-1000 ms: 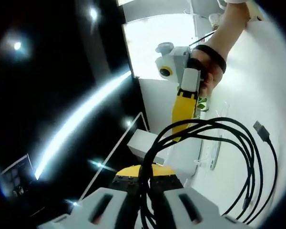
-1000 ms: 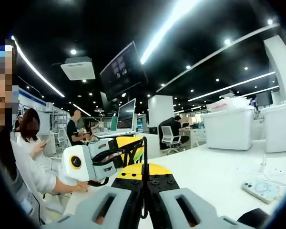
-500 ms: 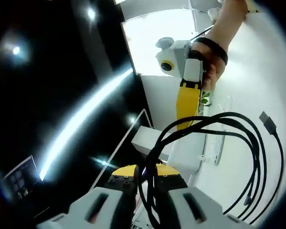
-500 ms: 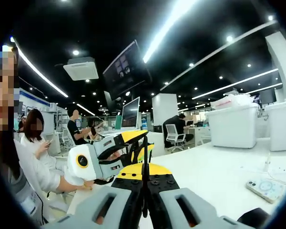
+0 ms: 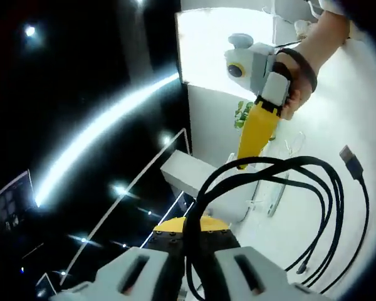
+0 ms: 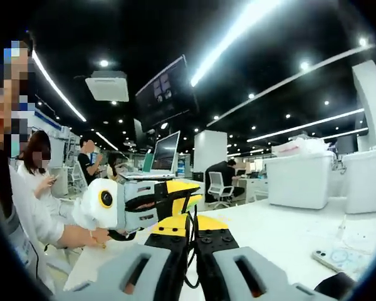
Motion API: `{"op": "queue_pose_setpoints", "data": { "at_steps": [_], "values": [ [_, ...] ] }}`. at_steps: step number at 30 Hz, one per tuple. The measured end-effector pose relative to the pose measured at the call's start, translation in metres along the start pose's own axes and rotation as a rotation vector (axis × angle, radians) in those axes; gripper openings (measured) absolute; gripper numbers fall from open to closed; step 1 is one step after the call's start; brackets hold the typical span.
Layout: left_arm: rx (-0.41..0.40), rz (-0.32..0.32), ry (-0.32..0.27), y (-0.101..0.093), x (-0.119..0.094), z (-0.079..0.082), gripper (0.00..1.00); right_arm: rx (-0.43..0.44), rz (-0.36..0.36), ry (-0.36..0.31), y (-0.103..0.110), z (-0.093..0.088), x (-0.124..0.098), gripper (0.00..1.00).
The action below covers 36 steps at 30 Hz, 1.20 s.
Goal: Coil the Type-C to USB data cable on the desktop and secure it with Velcro straps.
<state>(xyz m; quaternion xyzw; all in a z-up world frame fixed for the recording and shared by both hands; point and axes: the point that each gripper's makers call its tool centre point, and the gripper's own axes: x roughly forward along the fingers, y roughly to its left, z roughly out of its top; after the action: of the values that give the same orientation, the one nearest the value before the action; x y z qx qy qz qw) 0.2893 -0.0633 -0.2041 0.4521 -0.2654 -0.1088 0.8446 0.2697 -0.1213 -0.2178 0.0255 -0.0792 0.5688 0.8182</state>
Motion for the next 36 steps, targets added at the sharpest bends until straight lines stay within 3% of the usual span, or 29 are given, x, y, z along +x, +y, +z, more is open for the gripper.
{"op": "queue_pose_setpoints", "data": {
  "at_steps": [2, 4, 9, 16, 18, 19, 21, 22, 24, 29, 32, 36],
  "values": [
    [-0.055, 0.015, 0.023, 0.005, 0.0, -0.006, 0.07, 0.015, -0.009, 0.011, 0.0, -0.003, 0.002, 0.27],
    [-0.102, 0.027, 0.047, 0.01, 0.0, -0.014, 0.07, 0.011, -0.001, 0.038, 0.006, -0.013, 0.006, 0.29],
    [-0.101, 0.047, 0.086, 0.015, -0.001, -0.022, 0.06, -0.064, 0.01, 0.097, 0.021, -0.029, 0.018, 0.33],
    [-0.15, 0.048, 0.117, 0.017, 0.001, -0.03, 0.06, -0.025, 0.012, 0.0, 0.03, 0.0, 0.015, 0.4],
    [-0.158, 0.043, 0.129, 0.016, 0.002, -0.031, 0.06, -0.027, 0.002, 0.012, 0.035, -0.005, 0.02, 0.43],
    [-0.156, 0.039, 0.135, 0.015, 0.003, -0.032, 0.06, -0.06, -0.036, 0.048, 0.031, -0.014, 0.023, 0.44],
    [-0.149, 0.032, 0.131, 0.013, 0.002, -0.029, 0.07, -0.173, -0.102, 0.112, 0.023, -0.03, 0.028, 0.4],
    [-0.147, 0.026, 0.129, 0.011, 0.002, -0.027, 0.07, -0.235, -0.147, 0.156, 0.016, -0.038, 0.028, 0.34],
    [-0.144, 0.012, 0.134, 0.009, 0.002, -0.026, 0.07, -0.282, -0.178, 0.172, 0.007, -0.044, 0.027, 0.22],
    [-0.176, -0.038, 0.095, 0.002, 0.002, -0.015, 0.07, -0.193, -0.225, 0.16, -0.021, -0.038, 0.015, 0.15],
    [-0.197, -0.065, 0.062, 0.0, 0.002, -0.005, 0.07, -0.188, -0.22, 0.159, -0.031, -0.036, 0.009, 0.1],
    [-0.162, -0.054, 0.028, 0.001, 0.001, 0.002, 0.07, -0.184, -0.13, 0.15, -0.019, -0.031, 0.006, 0.03]
  ]
}}
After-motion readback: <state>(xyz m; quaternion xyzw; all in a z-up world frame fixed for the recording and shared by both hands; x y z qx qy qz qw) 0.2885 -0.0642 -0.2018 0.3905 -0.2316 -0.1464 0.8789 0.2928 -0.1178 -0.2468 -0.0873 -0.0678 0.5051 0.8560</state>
